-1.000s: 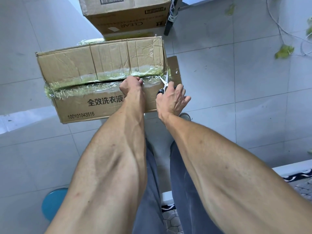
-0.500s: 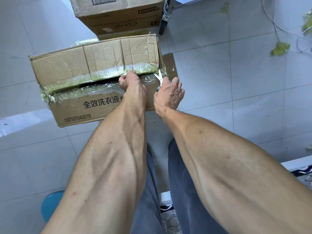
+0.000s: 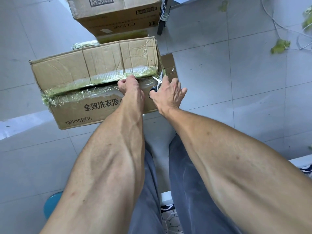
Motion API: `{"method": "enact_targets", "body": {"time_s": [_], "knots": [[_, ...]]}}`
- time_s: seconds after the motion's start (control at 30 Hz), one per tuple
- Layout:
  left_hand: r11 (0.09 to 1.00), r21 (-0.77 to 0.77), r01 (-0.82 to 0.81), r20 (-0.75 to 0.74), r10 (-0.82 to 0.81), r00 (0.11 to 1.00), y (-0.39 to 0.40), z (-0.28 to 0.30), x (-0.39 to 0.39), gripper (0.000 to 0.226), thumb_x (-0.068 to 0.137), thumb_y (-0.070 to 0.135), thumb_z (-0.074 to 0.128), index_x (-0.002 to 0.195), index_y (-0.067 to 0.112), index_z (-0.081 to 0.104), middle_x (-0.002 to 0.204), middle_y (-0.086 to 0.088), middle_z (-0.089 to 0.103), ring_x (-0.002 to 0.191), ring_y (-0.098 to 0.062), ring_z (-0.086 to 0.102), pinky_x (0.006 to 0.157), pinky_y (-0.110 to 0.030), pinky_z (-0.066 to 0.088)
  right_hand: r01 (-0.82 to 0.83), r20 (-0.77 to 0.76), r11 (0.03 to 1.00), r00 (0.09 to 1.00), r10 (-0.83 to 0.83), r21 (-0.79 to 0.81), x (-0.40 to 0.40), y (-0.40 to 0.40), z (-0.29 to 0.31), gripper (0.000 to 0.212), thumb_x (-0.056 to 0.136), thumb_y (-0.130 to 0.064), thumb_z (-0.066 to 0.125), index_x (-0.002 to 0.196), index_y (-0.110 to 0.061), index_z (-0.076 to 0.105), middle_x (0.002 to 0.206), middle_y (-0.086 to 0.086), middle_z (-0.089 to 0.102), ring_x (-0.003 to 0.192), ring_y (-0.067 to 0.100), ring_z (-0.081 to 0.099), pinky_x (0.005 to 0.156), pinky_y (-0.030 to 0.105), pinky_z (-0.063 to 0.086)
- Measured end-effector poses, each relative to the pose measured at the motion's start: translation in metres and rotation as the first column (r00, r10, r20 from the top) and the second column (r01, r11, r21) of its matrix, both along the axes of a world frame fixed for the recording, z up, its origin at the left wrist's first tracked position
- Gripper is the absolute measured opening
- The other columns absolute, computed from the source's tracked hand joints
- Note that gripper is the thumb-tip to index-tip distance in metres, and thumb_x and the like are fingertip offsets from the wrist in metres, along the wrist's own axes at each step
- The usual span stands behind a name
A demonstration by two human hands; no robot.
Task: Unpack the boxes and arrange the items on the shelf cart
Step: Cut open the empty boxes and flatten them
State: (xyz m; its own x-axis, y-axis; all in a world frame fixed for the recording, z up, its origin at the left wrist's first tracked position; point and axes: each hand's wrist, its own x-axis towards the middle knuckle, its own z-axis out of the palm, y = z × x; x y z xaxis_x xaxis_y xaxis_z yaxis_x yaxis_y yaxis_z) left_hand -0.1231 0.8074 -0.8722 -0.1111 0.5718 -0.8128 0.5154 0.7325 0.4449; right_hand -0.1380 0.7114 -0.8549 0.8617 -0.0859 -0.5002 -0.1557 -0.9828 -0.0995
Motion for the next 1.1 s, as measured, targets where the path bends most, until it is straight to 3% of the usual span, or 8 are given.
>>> {"method": "enact_targets", "body": {"time_s": [0.13,0.27,0.4,0.5,0.63,0.77,0.9,1.1], "knots": [[1.000,-0.001,-0.003,-0.015,0.003,1.000,-0.005,0.000,-0.004,0.021,0.080,0.001,0.061,0.080,0.013,0.044,0.077,-0.011,0.050,0.067,-0.019,0.040,0.062,-0.029,0.038,0.030,-0.032,0.999,0.999,-0.032,-0.045,0.004,0.014,0.002,0.044,0.076,-0.038,0.064,0.114,-0.018,0.055,0.113,0.011,0.055,0.105,0.027,0.052,0.089,0.041,0.034],[0.998,-0.034,-0.059,-0.006,0.059,0.998,-0.011,0.000,-0.011,0.019,0.080,0.000,0.063,0.081,0.011,0.047,0.083,-0.014,0.054,0.069,-0.021,0.044,0.063,-0.031,0.042,0.271,-0.046,0.961,0.961,-0.274,-0.050,0.001,0.022,0.008,0.054,0.073,-0.036,0.070,0.121,-0.017,0.057,0.117,0.009,0.056,0.111,0.025,0.053,0.089,0.039,0.034],[0.996,-0.040,-0.084,-0.029,0.083,0.996,-0.019,0.001,-0.013,0.019,0.079,-0.001,0.062,0.077,0.011,0.046,0.083,-0.013,0.052,0.072,-0.022,0.044,0.067,-0.034,0.045,0.331,-0.037,0.943,0.942,-0.332,-0.033,-0.004,0.014,0.015,0.036,0.075,-0.028,0.070,0.110,-0.019,0.064,0.111,0.006,0.061,0.106,0.023,0.058,0.088,0.038,0.036],[0.996,-0.042,-0.077,-0.046,0.075,0.996,-0.019,-0.004,-0.014,0.016,0.080,0.000,0.061,0.083,0.008,0.048,0.082,-0.009,0.049,0.076,-0.022,0.042,0.072,-0.032,0.043,0.251,-0.073,0.968,0.965,-0.251,-0.004,-0.007,0.003,0.016,0.009,0.081,-0.013,0.066,0.089,-0.015,0.066,0.097,0.009,0.069,0.093,0.029,0.066,0.072,0.031,0.043],[0.996,-0.053,-0.072,-0.033,0.070,0.997,-0.023,-0.009,-0.020,0.017,0.083,0.004,0.062,0.091,0.008,0.047,0.090,-0.009,0.049,0.078,-0.022,0.041,0.074,-0.028,0.037,0.121,-0.102,0.992,0.988,-0.119,0.020,-0.005,-0.005,0.016,0.012,0.078,-0.009,0.067,0.077,-0.017,0.058,0.092,0.013,0.070,0.089,0.032,0.067,0.067,0.029,0.044],[0.999,-0.037,-0.036,-0.035,0.035,0.999,-0.026,-0.003,-0.017,0.017,0.082,0.005,0.060,0.084,0.012,0.045,0.076,-0.003,0.045,0.065,-0.018,0.037,0.067,-0.027,0.034,0.088,-0.058,0.996,0.995,-0.087,0.018,-0.005,-0.009,0.010,0.009,0.081,-0.011,0.066,0.089,-0.012,0.060,0.094,0.011,0.068,0.090,0.030,0.066,0.067,0.030,0.038],[0.999,-0.016,-0.028,-0.011,0.028,1.000,-0.024,-0.006,-0.013,0.015,0.080,0.001,0.055,0.080,0.012,0.045,0.077,-0.006,0.049,0.071,-0.021,0.045,0.075,-0.037,0.051,-0.034,-0.018,0.995,0.999,0.032,-0.091,-0.004,0.000,0.004,0.041,0.080,-0.031,0.066,0.117,-0.014,0.060,0.105,0.010,0.063,0.096,0.026,0.061,0.086,0.039,0.037],[0.999,0.030,0.026,-0.078,-0.023,0.997,-0.021,-0.007,-0.014,0.016,0.081,0.000,0.054,0.081,0.010,0.041,0.072,-0.001,0.041,0.059,-0.016,0.032,0.054,-0.028,0.025,-0.095,-0.069,0.995,0.993,0.093,-0.032,-0.003,-0.010,0.006,0.030,0.089,-0.012,0.059,0.118,-0.009,0.058,0.111,0.015,0.057,0.100,0.030,0.058,0.090,0.038,0.040]]}}
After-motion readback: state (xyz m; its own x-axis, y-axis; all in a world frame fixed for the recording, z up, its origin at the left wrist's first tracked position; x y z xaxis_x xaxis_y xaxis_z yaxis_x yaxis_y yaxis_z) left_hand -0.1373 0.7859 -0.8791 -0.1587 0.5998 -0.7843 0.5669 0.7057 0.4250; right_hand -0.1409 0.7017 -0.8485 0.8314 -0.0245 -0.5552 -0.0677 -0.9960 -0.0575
